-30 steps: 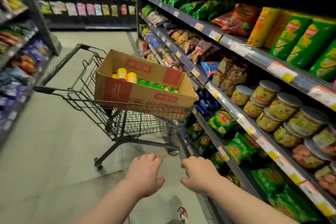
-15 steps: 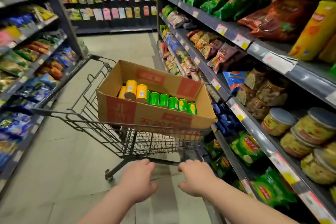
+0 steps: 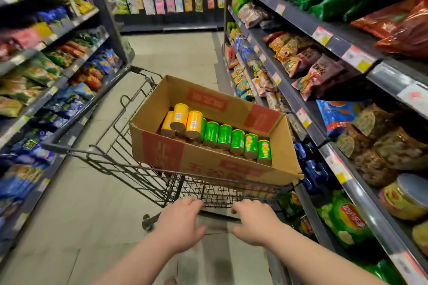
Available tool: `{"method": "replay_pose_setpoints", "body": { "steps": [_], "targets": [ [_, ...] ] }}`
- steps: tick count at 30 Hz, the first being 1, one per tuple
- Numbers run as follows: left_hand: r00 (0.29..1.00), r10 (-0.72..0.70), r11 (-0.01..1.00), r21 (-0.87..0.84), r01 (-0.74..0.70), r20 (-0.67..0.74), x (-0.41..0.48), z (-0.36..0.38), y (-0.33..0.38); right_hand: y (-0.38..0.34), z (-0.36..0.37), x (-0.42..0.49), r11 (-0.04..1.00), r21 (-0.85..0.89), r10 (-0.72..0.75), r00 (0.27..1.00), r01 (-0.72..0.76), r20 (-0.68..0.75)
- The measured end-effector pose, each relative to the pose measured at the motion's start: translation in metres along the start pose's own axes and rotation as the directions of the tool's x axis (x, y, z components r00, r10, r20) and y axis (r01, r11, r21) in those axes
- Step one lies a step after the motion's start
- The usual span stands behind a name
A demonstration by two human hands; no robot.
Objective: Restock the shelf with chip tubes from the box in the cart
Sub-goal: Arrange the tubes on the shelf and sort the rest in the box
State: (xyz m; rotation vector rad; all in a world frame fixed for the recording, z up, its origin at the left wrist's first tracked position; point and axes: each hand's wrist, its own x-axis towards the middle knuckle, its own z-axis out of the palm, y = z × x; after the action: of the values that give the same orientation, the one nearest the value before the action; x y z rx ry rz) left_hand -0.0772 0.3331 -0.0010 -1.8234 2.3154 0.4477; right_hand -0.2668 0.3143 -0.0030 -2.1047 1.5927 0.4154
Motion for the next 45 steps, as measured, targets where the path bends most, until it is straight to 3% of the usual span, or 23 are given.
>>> {"method": "replay_pose_setpoints", "body": {
  "steps": [15, 27, 33, 45],
  "targets": [
    [0.985, 0.146, 0.989, 0.008, -0.146, -0.094, 0.147, -0.086, -0.118, -0.056, -0.096, 0.144, 0.983, 0.123, 0.151, 0.980, -0.135, -0.131],
    [0.975, 0.223, 0.975, -0.018, -0.223, 0.005, 0.220, -0.099, -0.161, -0.067, -0.111, 0.202, 0.946, 0.212, 0.257, 0.966, -0.243, -0.039],
    [0.988, 0.150, 0.989, -0.019, -0.149, 0.049, 0.252, -0.104, -0.173, -0.055, -0.122, 0.249, 0.944, 0.238, 0.242, 0.970, -0.229, -0.024],
    [0.972, -0.146, 0.981, -0.097, 0.166, 0.184, 0.338, -0.102, -0.193, -0.024, -0.140, 0.363, 0.951, 0.276, 0.109, 0.986, -0.142, 0.130]
  ]
}}
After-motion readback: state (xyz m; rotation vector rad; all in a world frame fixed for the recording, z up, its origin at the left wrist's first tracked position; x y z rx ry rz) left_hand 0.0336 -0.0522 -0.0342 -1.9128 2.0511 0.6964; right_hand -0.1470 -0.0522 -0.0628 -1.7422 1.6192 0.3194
